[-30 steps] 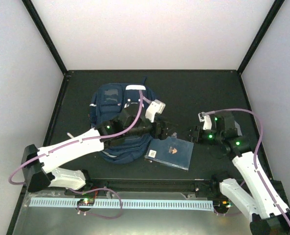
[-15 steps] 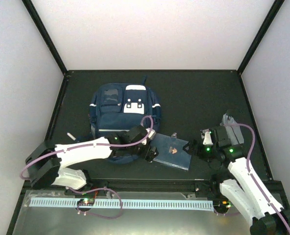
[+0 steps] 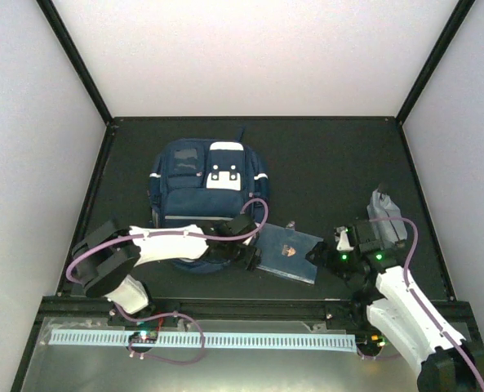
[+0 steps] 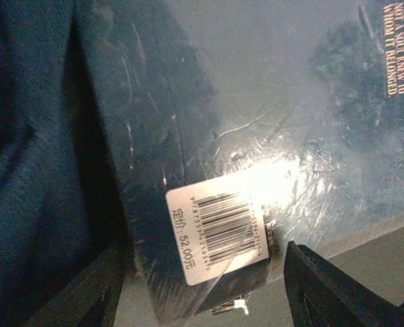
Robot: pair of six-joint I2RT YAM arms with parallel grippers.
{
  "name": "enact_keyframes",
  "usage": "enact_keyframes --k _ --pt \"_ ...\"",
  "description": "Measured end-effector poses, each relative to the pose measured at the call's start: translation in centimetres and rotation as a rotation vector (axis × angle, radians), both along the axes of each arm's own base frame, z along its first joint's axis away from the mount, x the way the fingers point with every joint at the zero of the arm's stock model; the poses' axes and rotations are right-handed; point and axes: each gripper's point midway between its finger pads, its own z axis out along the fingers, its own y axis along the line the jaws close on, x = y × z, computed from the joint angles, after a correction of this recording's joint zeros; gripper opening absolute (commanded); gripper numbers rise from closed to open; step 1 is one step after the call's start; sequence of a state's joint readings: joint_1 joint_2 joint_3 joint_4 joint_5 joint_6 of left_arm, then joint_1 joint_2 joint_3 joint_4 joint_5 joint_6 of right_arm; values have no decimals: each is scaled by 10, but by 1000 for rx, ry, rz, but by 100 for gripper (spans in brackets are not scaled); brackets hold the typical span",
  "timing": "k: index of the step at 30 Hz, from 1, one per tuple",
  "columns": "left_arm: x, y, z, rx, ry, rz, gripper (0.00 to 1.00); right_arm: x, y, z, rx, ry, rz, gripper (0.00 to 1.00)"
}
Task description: Pack the student bag
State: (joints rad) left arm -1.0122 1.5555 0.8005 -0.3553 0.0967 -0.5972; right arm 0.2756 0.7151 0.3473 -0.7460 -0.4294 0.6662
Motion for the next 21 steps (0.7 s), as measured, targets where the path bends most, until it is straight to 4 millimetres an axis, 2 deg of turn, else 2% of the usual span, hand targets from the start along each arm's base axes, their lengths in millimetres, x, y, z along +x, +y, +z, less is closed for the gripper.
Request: enact_keyframes --k 4,9,12,16,21 --pt "-7 -4 -10 2 51 25 64 0 1 -6 5 7 1 84" --pt "-6 -14 -9 -41 64 48 65 2 4 -13 13 24 11 81" --pt "-3 -21 -8 -67 60 49 64 4 7 -17 21 32 22 72" --pt "-1 -23 -9 -70 62 56 57 6 5 -20 4 43 19 51" --pt "1 -24 -8 -87 80 62 50 4 -2 -23 -32 43 12 36"
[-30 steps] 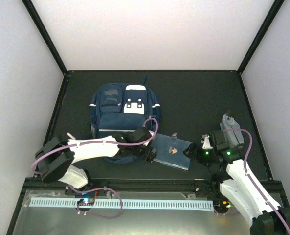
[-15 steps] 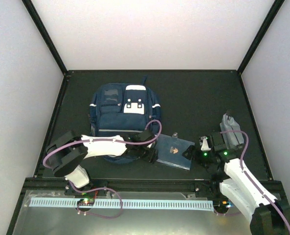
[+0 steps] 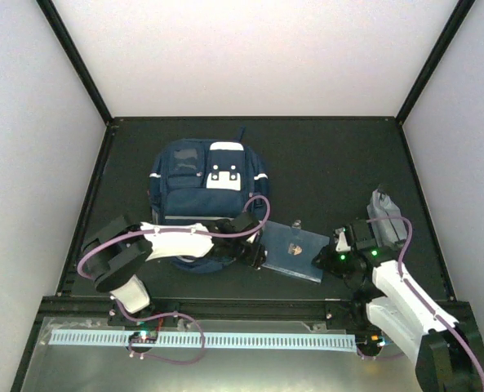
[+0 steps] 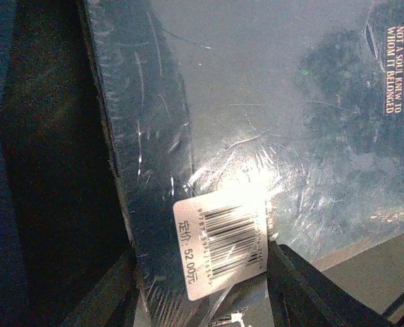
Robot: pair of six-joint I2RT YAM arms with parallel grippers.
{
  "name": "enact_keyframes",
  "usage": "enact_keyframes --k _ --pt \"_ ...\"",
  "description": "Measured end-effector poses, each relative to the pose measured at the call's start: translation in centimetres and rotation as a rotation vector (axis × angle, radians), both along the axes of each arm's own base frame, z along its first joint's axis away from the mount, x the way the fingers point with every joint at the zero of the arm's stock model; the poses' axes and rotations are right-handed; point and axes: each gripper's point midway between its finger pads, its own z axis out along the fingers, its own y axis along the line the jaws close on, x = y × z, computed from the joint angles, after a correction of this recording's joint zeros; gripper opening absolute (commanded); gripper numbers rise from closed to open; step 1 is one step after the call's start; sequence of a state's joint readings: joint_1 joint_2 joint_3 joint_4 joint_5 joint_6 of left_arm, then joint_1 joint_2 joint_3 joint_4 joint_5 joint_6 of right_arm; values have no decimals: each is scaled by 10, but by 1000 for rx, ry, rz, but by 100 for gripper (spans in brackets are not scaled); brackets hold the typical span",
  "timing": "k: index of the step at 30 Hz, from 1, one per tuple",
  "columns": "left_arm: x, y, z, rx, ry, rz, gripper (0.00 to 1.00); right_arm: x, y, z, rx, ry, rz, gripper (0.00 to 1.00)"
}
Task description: Pack the student bag
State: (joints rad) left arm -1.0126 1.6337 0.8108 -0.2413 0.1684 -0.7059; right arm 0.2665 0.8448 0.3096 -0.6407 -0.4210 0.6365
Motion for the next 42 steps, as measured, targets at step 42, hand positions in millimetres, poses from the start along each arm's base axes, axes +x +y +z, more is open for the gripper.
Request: enact_keyframes --k 42 --pt "119 177 111 115 -352 342 50 133 176 73 133 -113 274 36"
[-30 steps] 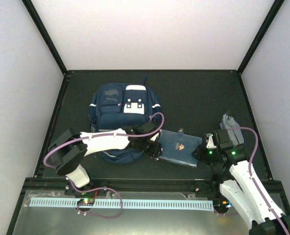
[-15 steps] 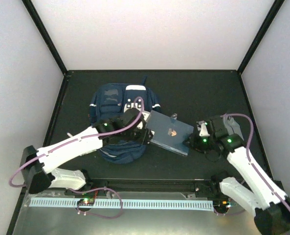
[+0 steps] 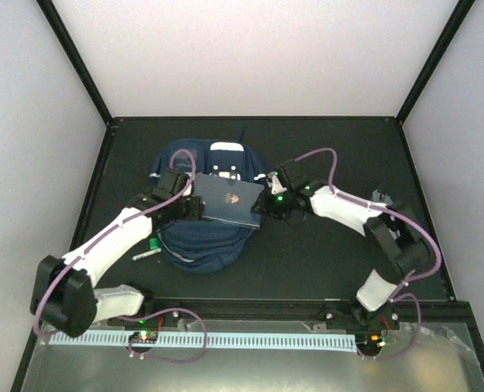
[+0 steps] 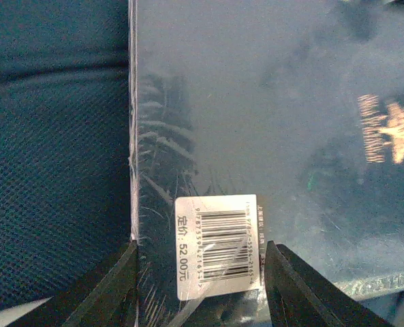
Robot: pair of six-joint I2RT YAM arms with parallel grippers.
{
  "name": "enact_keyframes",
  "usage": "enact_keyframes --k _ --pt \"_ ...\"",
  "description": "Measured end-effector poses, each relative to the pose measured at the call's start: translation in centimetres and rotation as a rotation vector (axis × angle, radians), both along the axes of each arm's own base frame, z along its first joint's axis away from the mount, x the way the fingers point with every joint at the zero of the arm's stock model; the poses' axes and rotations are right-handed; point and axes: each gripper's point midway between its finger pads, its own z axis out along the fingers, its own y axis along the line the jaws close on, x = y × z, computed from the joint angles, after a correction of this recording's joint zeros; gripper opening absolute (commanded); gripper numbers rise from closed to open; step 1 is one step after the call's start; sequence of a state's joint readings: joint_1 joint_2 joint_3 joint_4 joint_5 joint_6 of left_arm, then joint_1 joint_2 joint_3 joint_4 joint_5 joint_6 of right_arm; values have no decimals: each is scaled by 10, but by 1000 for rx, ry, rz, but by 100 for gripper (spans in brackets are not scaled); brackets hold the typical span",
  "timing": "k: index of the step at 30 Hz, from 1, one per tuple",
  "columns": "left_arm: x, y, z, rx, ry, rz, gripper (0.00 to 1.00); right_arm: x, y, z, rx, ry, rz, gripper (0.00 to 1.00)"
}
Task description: Pack the student bag
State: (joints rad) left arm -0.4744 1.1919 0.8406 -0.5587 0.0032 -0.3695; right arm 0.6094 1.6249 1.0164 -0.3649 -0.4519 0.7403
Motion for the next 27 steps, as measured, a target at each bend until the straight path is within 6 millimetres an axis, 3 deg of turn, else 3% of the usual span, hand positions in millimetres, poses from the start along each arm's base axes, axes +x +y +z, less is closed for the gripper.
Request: enact_keyframes --k 3,7,15,18,27 --pt "6 20 -31 -11 87 46 51 15 15 -6 11 -26 26 47" --pt "11 29 -42 -76 113 61 52 20 25 9 72 -101 62 63" --pt "16 22 -40 -146 107 30 52 12 14 7 217 -107 75 66" --pt "18 22 -42 -151 110 27 52 15 15 9 247 -107 79 72" --pt "18 19 -44 -166 120 17 52 25 -6 19 232 -177 33 75"
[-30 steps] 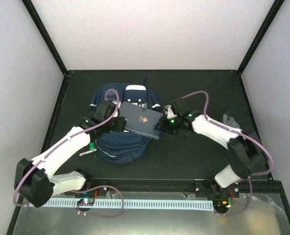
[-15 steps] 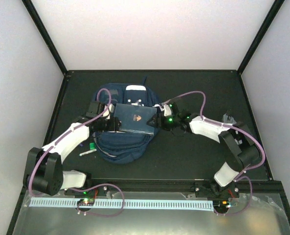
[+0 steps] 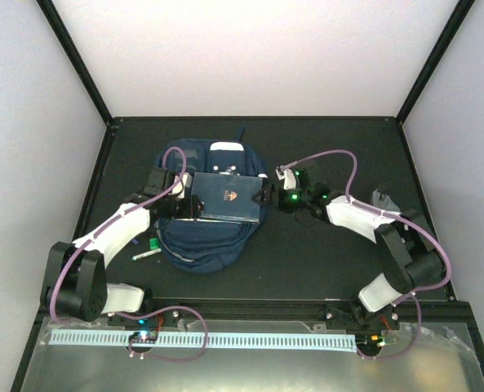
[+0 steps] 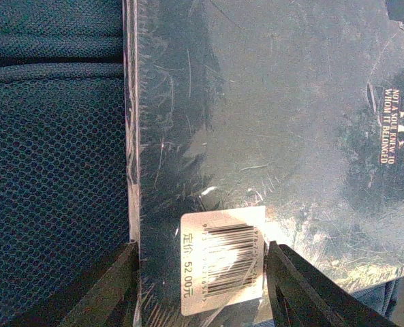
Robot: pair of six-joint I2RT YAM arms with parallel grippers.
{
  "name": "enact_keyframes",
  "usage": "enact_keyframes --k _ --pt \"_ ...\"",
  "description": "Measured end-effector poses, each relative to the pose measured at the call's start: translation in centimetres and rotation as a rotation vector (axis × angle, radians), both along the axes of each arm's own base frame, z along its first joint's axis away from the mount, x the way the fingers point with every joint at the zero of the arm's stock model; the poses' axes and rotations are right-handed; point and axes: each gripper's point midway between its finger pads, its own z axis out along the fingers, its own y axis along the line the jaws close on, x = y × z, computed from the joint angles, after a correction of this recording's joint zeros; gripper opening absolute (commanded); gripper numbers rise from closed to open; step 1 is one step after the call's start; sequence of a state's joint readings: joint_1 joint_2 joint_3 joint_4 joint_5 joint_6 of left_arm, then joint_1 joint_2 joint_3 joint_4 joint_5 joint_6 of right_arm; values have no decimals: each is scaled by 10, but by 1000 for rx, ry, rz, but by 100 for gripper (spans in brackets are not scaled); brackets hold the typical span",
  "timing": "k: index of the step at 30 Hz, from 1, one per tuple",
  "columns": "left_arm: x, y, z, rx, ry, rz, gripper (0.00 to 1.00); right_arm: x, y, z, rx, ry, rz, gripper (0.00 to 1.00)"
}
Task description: Pack the student bag
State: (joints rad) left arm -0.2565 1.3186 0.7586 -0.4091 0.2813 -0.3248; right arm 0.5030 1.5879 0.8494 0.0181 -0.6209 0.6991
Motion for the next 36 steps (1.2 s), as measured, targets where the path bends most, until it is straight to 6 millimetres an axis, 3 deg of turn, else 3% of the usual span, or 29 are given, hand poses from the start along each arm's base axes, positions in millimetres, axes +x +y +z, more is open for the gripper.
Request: enact_keyframes --k 7,14,21,26,31,36 --pt "0 0 0 0 0 0 52 4 -7 21 -3 -93 -21 73" --pt "0 0 0 -1 1 0 52 9 -3 -18 -7 -8 -12 68" --pt "-1 -2 1 -14 3 -8 52 7 13 -26 100 39 46 56" --pt "-1 -2 1 -13 4 -7 52 1 14 -22 168 61 61 40" --pt "-1 0 0 -15 8 3 52 -2 16 -15 229 75 71 14" --pt "-4 -1 3 -43 11 5 57 -4 16 0 288 66 85 8"
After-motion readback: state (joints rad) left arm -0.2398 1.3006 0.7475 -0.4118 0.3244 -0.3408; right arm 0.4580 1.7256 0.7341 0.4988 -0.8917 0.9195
